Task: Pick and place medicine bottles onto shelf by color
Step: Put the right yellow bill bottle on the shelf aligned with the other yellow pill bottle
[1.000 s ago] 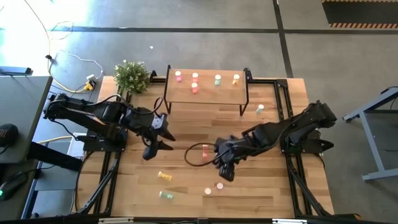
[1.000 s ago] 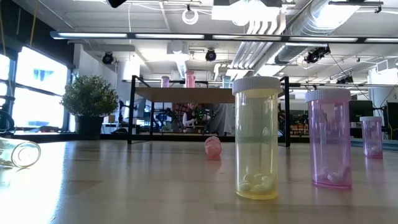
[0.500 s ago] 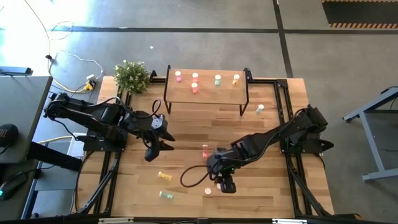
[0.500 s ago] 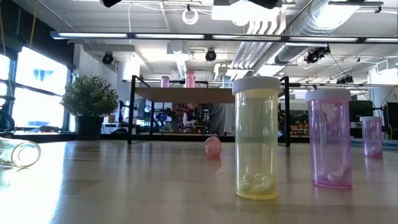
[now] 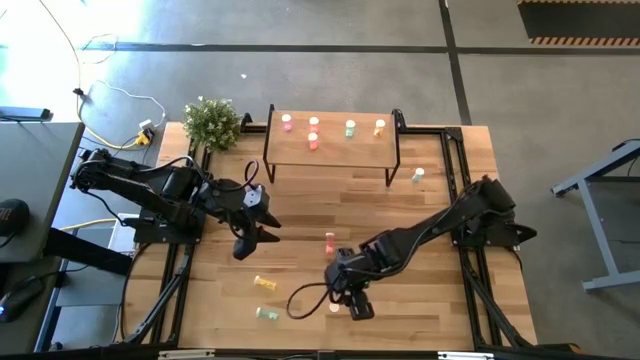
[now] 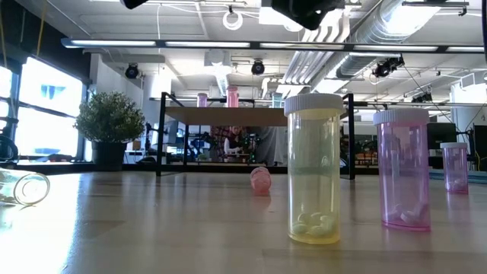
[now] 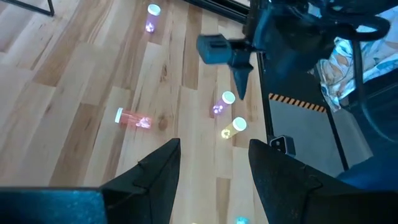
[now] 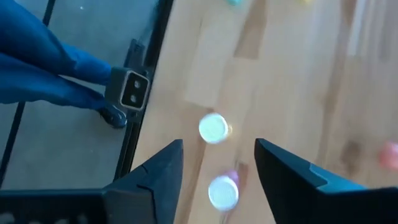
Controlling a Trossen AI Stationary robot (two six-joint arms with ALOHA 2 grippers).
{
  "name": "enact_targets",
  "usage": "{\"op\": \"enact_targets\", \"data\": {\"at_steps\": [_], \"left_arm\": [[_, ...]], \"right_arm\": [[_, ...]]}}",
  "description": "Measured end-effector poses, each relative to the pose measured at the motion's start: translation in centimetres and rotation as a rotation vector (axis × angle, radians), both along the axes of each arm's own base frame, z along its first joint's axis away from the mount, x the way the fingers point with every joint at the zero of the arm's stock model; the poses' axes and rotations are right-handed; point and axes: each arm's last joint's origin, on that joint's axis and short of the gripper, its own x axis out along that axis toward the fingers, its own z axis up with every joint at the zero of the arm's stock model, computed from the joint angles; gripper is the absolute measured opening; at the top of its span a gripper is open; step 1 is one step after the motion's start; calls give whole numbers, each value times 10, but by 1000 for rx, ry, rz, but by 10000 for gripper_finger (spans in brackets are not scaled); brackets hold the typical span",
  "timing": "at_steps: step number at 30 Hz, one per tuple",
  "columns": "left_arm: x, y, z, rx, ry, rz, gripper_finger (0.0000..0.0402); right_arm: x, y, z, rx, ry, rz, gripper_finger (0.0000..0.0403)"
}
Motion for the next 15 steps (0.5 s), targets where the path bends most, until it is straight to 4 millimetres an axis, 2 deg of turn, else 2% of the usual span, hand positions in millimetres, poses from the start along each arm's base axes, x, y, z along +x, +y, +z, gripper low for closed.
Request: {"op": "enact_targets", "data": {"at_steps": [8, 15], "left_arm": [[0, 0, 0, -2, 0, 2, 181], [0, 0, 0, -2, -1, 2, 181]], "right_arm": [[4, 18, -6, -85, -130, 110, 216], [8, 31, -34, -123, -76, 137, 216]]}}
